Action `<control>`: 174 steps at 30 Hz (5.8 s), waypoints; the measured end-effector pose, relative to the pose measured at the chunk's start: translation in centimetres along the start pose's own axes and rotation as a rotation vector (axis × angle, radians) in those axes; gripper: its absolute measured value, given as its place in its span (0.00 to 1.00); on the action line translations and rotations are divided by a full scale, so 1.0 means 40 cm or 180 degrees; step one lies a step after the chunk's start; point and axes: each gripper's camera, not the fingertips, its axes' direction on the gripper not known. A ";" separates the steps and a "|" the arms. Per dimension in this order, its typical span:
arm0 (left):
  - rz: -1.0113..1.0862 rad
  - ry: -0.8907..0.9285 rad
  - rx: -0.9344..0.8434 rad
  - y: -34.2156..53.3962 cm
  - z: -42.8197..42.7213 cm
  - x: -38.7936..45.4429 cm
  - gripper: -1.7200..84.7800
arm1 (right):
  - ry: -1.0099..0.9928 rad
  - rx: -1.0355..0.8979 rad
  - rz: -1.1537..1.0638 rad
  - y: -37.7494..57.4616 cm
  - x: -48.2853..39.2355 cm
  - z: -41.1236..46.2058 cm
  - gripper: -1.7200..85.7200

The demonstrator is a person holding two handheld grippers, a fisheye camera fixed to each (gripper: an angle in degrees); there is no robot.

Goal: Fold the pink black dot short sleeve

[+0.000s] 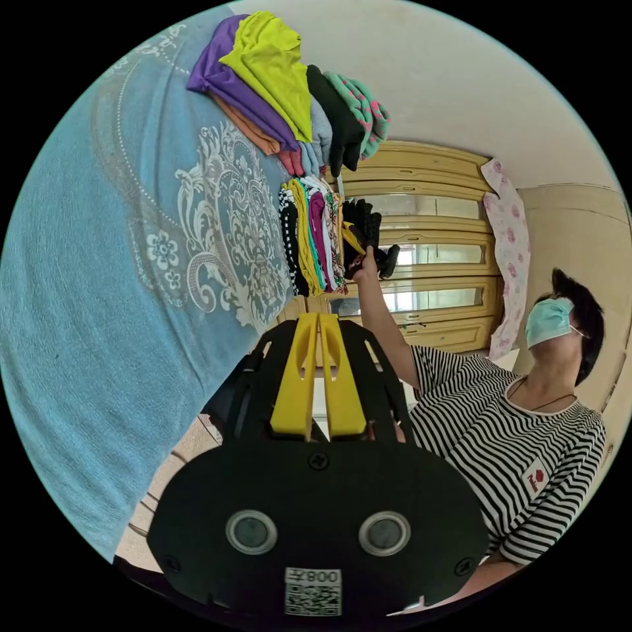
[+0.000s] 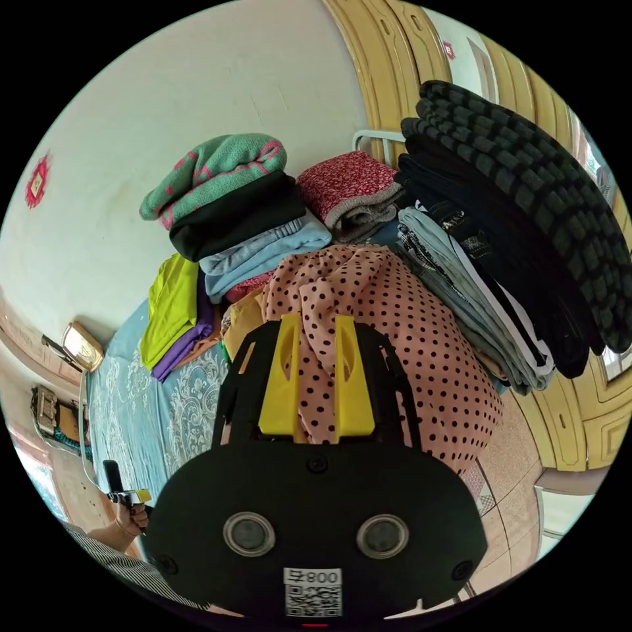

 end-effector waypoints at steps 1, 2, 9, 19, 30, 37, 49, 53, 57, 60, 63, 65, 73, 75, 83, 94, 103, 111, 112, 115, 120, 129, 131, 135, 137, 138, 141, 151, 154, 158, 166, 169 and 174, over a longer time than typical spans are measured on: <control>0.0024 -0.0008 -0.0041 0.003 0.010 0.014 0.02 | 0.0041 -0.0036 0.0029 -0.032 0.012 -0.001 0.12; 0.0032 -0.0007 -0.0069 0.008 0.017 0.025 0.02 | 0.0043 -0.0046 0.0023 -0.062 0.016 -0.008 0.12; -0.0017 0.0027 -0.0101 0.061 0.044 0.063 0.02 | 0.0325 -0.0333 -0.0006 -0.209 0.048 -0.007 0.10; 0.0023 0.0053 -0.0122 0.149 0.041 0.144 0.02 | -0.0207 0.0064 0.0006 -0.321 0.142 -0.321 0.03; 0.0347 0.0188 -0.0215 0.251 0.046 0.276 0.02 | -0.1029 0.0661 -0.0735 -0.415 0.060 -0.887 0.03; 0.0545 0.0139 -0.0120 0.343 -0.014 0.348 0.02 | -0.1513 0.0737 -0.1310 -0.431 -0.052 -1.178 0.03; 0.0914 -0.0167 0.0021 0.444 -0.149 0.420 0.04 | -0.1910 0.0387 -0.1888 -0.394 -0.192 -1.442 0.03; 0.0956 -0.0330 -0.0016 0.435 -0.166 0.417 0.07 | -0.1873 0.0115 -0.1936 -0.385 -0.214 -1.447 0.03; 0.0782 -0.0226 -0.0144 0.387 -0.148 0.378 0.10 | -0.1956 -0.0077 -0.1829 -0.409 -0.196 -1.433 0.03; 0.0589 -0.0125 -0.0252 0.332 -0.117 0.337 0.13 | -0.2074 -0.0145 -0.1765 -0.444 -0.176 -1.435 0.03; 0.0398 -0.0179 -0.0519 0.286 -0.074 0.287 0.14 | -0.2091 -0.0225 -0.1770 -0.486 -0.168 -1.441 0.03; 0.0232 -0.0275 -0.0679 0.271 -0.055 0.238 0.15 | -0.2174 -0.0258 -0.1779 -0.527 -0.161 -1.452 0.03; -0.0386 0.0097 -0.0394 0.235 -0.127 0.095 0.18 | -0.2327 -0.0294 -0.1970 -0.669 -0.161 -1.506 0.03; -0.0432 -0.0007 -0.0430 0.217 -0.144 0.079 0.18 | -0.2350 -0.0332 -0.2000 -0.696 -0.163 -1.509 0.03; -0.0579 -0.0449 -0.0945 0.217 -0.191 -0.012 0.08 | -0.2605 -0.0491 -0.1986 -0.816 -0.153 -1.514 0.03; -0.0065 0.0512 0.0192 0.446 -0.747 0.011 0.05 | -0.2681 -0.0265 -0.2046 -0.936 -0.116 -1.634 0.03; 0.0726 0.1036 0.1341 0.835 -1.335 0.113 0.05 | -0.2766 0.0143 -0.2248 -0.988 -0.157 -1.780 0.03; 0.1433 0.1122 0.1715 1.202 -1.683 0.198 0.05 | -0.2803 0.0313 -0.2546 -0.996 -0.261 -1.899 0.03; 0.1561 0.1139 0.1748 1.258 -1.727 0.212 0.04 | -0.2837 0.0342 -0.2587 -0.996 -0.275 -1.919 0.03; 0.1871 0.1122 0.1823 1.404 -1.832 0.250 0.04 | -0.2864 0.0454 -0.2691 -0.986 -0.309 -1.974 0.03; 0.2378 0.0889 0.1922 1.638 -1.981 0.320 0.04 | -0.2890 0.0642 -0.2919 -0.947 -0.358 -2.076 0.03; 0.3149 0.0098 0.2082 2.047 -2.169 0.444 0.04 | -0.2934 0.1049 -0.3227 -0.866 -0.419 -2.251 0.03; 0.3327 -0.0101 0.2149 2.144 -2.205 0.473 0.04 | -0.2969 0.1156 -0.3299 -0.844 -0.438 -2.286 0.03; 0.3615 -0.0364 0.2231 2.272 -2.248 0.517 0.04 | -0.3035 0.1353 -0.3388 -0.810 -0.468 -2.338 0.03; 0.3789 -0.0543 0.2301 2.350 -2.268 0.543 0.04 | -0.3053 0.1506 -0.3435 -0.787 -0.491 -2.373 0.03; 0.3831 -0.0587 0.2318 2.367 -2.273 0.548 0.04 | -0.3057 0.1545 -0.3444 -0.782 -0.497 -2.381 0.03; 0.4024 -0.0782 0.2412 2.448 -2.294 0.564 0.04 | -0.3077 0.1738 -0.3502 -0.752 -0.529 -2.420 0.03; 0.4346 -0.1172 0.2802 2.596 -2.352 0.486 0.04 | -0.2978 0.2080 -0.3646 -0.635 -0.709 -2.450 0.03; 0.4309 -0.1251 0.2873 2.594 -2.369 0.442 0.04 | -0.2912 0.2076 -0.3659 -0.609 -0.788 -2.421 0.03; 0.4176 -0.1314 0.2912 2.552 -2.394 0.375 0.04 | -0.2846 0.2061 -0.3689 -0.584 -0.911 -2.361 0.03; 0.3826 -0.1349 0.2819 2.363 -2.422 0.246 0.04 | -0.2851 0.1857 -0.3582 -0.587 -1.163 -2.176 0.03; 0.3646 -0.1489 0.2780 2.255 -2.423 0.186 0.04 | -0.2732 0.1820 -0.3541 -0.589 -1.272 -2.083 0.03; 0.3243 -0.1686 0.2732 2.018 -2.429 0.055 0.04 | -0.2426 0.1607 -0.3479 -0.632 -1.486 -1.873 0.03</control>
